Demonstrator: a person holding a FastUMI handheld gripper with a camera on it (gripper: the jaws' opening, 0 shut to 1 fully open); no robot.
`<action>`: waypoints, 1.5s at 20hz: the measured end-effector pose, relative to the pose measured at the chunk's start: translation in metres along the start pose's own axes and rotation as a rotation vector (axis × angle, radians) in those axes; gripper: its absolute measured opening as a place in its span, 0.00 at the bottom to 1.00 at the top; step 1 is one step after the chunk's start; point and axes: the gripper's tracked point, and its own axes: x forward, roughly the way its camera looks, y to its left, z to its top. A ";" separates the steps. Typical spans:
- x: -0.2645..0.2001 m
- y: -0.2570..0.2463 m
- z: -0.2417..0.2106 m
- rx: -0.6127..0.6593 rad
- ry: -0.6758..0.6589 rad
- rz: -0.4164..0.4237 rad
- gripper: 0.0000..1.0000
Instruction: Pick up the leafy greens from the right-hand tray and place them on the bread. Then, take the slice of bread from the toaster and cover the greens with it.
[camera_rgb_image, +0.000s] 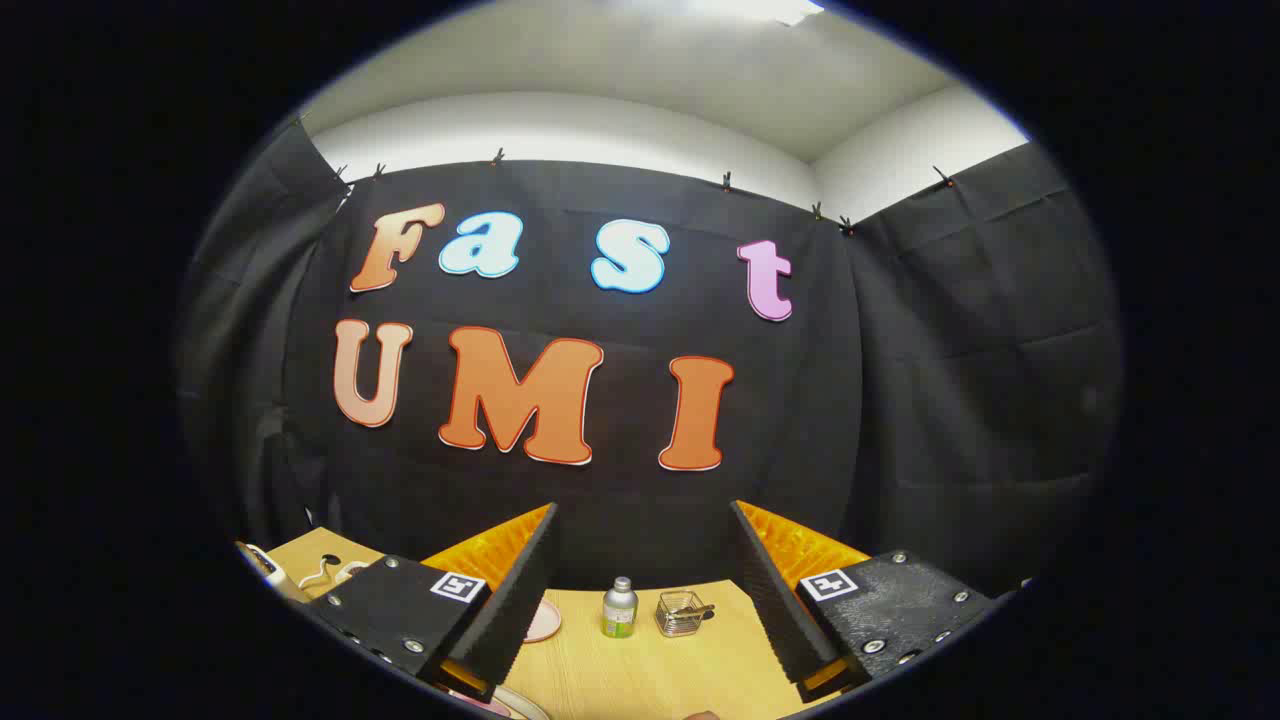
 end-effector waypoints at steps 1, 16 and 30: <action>-0.001 -0.003 -0.004 0.005 0.008 0.003 0.98; -0.025 -0.067 -0.060 -0.036 0.142 -0.045 0.98; -0.067 -0.055 -0.224 0.059 0.622 0.000 0.98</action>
